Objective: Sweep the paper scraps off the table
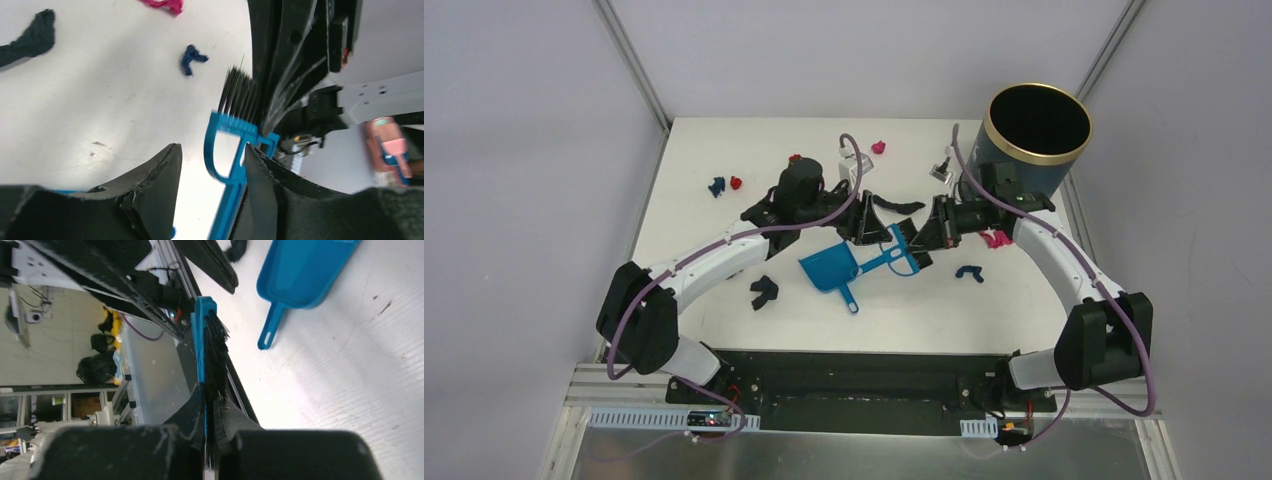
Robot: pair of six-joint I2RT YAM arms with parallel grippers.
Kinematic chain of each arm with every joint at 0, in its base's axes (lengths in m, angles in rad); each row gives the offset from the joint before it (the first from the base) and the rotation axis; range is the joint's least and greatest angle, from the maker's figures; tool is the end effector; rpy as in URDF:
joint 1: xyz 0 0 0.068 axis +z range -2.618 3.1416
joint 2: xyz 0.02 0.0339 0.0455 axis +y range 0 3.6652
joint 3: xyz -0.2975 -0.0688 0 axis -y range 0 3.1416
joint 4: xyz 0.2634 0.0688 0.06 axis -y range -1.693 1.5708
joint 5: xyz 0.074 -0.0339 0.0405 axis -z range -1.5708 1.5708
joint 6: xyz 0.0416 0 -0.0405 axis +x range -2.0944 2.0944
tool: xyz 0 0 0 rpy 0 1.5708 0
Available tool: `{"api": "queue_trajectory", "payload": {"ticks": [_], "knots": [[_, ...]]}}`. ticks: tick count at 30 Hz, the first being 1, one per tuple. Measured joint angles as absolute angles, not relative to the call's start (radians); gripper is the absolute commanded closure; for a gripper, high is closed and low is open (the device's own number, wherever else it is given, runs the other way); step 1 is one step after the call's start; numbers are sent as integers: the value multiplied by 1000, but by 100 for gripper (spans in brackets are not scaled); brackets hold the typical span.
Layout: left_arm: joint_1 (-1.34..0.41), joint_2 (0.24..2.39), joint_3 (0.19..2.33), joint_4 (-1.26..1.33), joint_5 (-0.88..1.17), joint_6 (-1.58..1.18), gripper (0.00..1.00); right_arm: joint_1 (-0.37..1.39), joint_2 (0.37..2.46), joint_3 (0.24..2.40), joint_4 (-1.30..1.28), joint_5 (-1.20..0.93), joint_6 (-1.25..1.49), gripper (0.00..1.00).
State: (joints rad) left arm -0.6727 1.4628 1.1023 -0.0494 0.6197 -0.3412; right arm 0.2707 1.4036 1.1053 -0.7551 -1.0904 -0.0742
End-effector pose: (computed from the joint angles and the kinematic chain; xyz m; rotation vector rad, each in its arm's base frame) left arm 0.2622 -0.2398 0.3295 0.7740 1.9796 -1.2445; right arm 0.2657 0.1120 0.3058 -0.7750 2.2509 1.4797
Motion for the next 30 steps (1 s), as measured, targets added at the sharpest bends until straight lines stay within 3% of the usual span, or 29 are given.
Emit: {"api": "queue_trajectory", "payload": {"ticks": [5,9,16,20,24,28,30], "knots": [[-625,1490,1040,212,764,-574,60,125,1374,1089,-519,-1213,201,100],[-598,1577,1008,488,859,-800,80,49,1368,1048,-303,-1263,415,100],[-559,1749,983,900,990,-1168,100,49,1359,1020,-219,-1236,468,100],[-555,1771,982,972,1013,-1240,100,50,1336,1023,-268,-1200,416,64],[-555,1743,1031,708,1028,-1065,100,51,1321,1071,-459,-1110,247,40],[-580,1705,1237,105,958,-623,100,39,1321,1140,-635,-1049,51,36],[-599,1679,1299,-78,931,-459,100,36,1321,1189,-727,-1033,-68,36]]}}
